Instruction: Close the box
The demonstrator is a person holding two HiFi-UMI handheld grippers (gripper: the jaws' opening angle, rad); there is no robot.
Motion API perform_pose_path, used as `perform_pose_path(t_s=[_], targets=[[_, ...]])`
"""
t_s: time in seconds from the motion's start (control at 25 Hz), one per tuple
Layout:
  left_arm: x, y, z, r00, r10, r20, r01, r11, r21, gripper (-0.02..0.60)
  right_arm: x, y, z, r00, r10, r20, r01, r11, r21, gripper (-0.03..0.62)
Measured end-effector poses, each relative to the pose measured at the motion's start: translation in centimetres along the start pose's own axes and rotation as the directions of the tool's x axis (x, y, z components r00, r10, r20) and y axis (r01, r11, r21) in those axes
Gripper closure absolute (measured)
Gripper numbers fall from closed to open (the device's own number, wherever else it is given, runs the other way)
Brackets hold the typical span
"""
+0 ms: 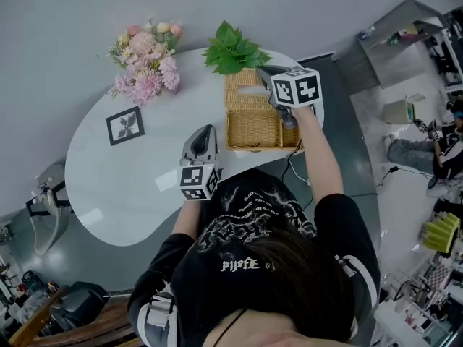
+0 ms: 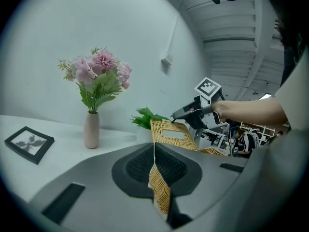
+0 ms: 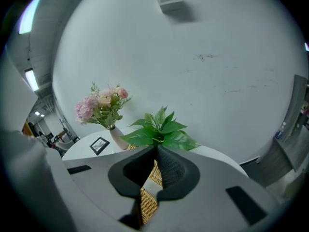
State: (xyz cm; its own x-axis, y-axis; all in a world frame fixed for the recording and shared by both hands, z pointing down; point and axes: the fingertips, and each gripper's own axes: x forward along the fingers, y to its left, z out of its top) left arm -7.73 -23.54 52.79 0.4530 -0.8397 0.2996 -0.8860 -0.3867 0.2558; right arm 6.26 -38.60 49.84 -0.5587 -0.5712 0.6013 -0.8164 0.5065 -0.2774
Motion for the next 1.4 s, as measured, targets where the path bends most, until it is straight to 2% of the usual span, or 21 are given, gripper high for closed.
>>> perform_pose_path(t_s=[0.64,1.2,1.4], targets=[[-0.9,0.0,-0.3,0.998,-0.059,-0.006,0.059,0.998,0.017,0.557,-2.7,1.3,0.3,0.995,-0.074,0.074,0.076,0.997,-0.020,0.553],[-1.4,-0.5,-0.5,0.993,-0.116,-0.009,0.116,0.993,0.014,0.557,-4.8,2.7,0.4,0.986,-0.103,0.133,0.108,0.994,-0.033,0.553],[-1.6,-0.4,-0.5,0.993,-0.116,-0.012,0.116,0.993,0.010,0.556,-5.5,3.2,0.2,0.984,-0.102,0.145,0.108,0.994,-0.033,0.553]])
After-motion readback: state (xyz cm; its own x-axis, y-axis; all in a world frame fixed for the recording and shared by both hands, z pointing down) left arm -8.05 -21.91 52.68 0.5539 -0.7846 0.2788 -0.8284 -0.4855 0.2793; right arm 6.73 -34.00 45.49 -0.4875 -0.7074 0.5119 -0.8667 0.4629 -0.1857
